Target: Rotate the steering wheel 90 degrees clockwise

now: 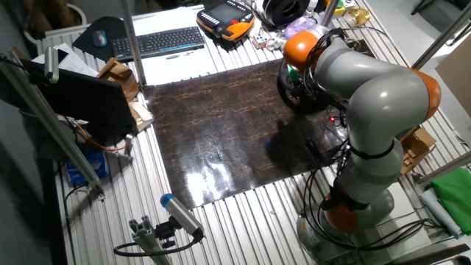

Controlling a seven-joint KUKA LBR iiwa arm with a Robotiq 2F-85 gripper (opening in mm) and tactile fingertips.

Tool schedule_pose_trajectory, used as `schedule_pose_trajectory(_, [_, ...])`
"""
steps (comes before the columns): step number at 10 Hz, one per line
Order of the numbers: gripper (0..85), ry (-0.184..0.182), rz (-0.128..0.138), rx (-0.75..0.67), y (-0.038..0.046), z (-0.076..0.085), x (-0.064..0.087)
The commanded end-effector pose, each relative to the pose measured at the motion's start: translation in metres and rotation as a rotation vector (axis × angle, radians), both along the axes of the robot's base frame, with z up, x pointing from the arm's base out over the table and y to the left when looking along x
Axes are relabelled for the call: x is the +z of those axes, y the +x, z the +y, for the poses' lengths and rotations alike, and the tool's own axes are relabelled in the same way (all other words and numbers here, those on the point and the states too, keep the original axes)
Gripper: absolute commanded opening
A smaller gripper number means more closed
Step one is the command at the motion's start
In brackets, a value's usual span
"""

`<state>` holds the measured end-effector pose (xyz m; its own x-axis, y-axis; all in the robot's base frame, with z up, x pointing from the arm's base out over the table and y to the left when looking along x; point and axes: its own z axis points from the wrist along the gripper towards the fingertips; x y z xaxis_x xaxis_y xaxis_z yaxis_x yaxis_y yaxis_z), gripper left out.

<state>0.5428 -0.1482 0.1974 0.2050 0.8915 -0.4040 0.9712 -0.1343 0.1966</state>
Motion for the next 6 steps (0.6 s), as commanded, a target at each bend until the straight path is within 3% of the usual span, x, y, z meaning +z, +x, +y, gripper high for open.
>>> schedule_pose_trajectory(1, [85.0,0.017,0.009,0.011,-0.0005,-0.002,0.008])
schedule_pose_trajectory(4, [78.7,0.057,0.058,0.057,-0.0066,-0.005,0.038])
schedule_pose_trajectory(6, [66.3,0.109,0.084,0.123,-0.0165,-0.005,0.054])
